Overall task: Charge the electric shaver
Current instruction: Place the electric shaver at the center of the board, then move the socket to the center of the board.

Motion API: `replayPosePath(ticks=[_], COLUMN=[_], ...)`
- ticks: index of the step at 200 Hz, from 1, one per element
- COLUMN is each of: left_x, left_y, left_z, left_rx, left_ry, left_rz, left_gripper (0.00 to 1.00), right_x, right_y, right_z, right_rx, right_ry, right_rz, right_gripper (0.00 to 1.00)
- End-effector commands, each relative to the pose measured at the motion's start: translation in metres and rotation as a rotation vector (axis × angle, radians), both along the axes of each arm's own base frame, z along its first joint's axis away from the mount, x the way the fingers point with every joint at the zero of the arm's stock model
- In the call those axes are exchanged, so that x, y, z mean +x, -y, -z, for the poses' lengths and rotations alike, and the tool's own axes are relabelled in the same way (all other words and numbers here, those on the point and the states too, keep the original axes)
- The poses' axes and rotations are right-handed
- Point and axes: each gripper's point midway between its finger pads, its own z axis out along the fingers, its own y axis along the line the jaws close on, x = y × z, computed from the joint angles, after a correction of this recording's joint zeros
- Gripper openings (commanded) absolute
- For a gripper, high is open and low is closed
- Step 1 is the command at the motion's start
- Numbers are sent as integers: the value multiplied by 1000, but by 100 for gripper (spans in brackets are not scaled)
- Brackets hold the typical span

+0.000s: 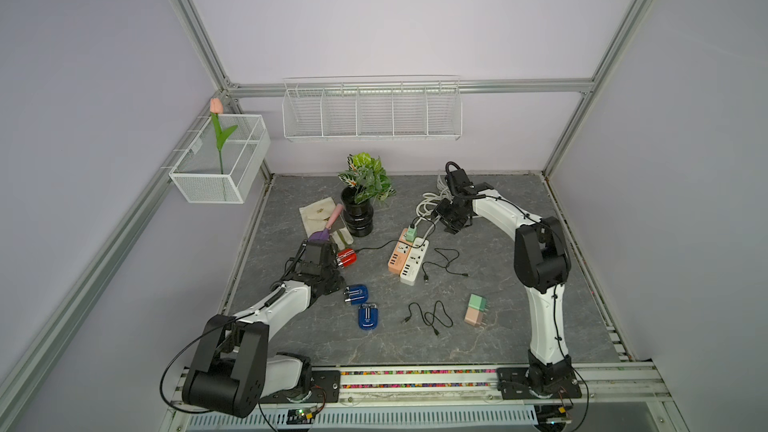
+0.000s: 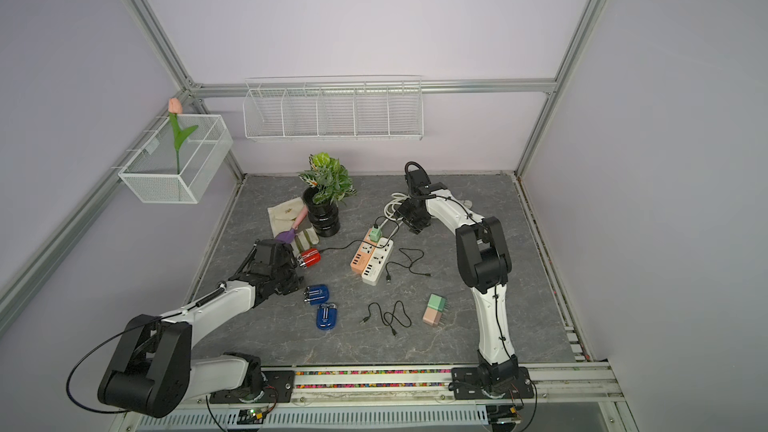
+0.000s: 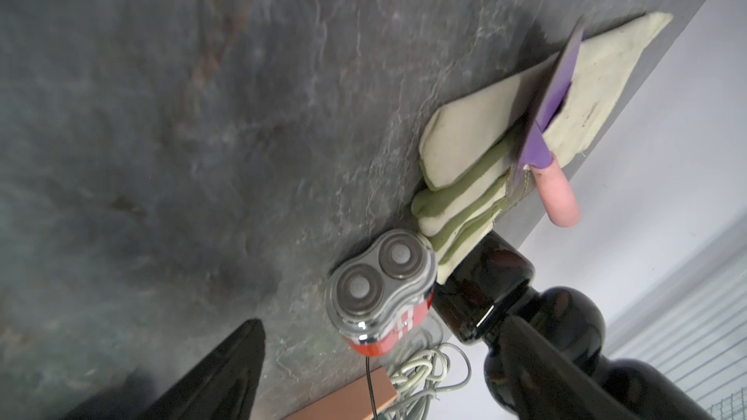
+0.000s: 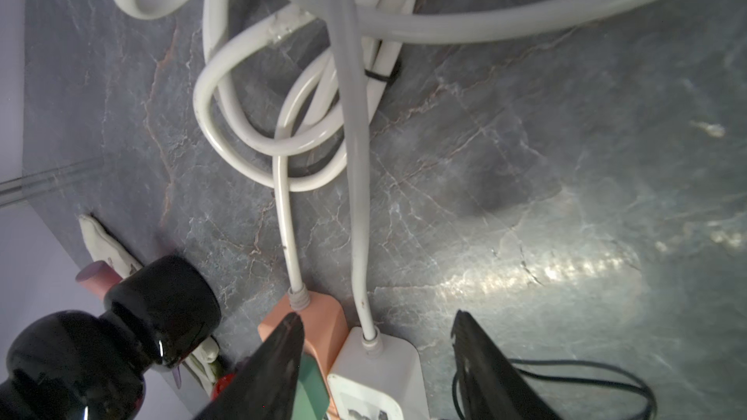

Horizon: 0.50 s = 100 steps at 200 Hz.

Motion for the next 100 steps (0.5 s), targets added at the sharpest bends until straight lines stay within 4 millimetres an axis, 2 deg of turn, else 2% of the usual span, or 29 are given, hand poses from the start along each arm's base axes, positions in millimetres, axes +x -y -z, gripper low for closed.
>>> replayPosePath(ticks=[1, 27, 51, 76, 100], left_x=[-10, -15, -20, -25, -27], left_y=[2, 2, -1, -2, -2], left_z=[-4, -17, -27, -30, -32], left_rx=[-187, -164, -125, -121, -114], left_ry=[-75, -65, -65, -66, -62], left_rz=[-180, -144, -115, -104, -94], left_gripper=[92, 90, 88, 87, 87], right_x=[-12, -13, -18, -32, -46], right_y=[-6, -5, 1, 10, 20], right_z=[21, 30, 34, 37, 33], right_rx=[-39, -59, -75, -95, -106], right_ry=[-80, -98, -115, -132, -120], right_rz=[14, 18, 5, -16, -29], right_gripper=[56, 46, 32, 25, 23])
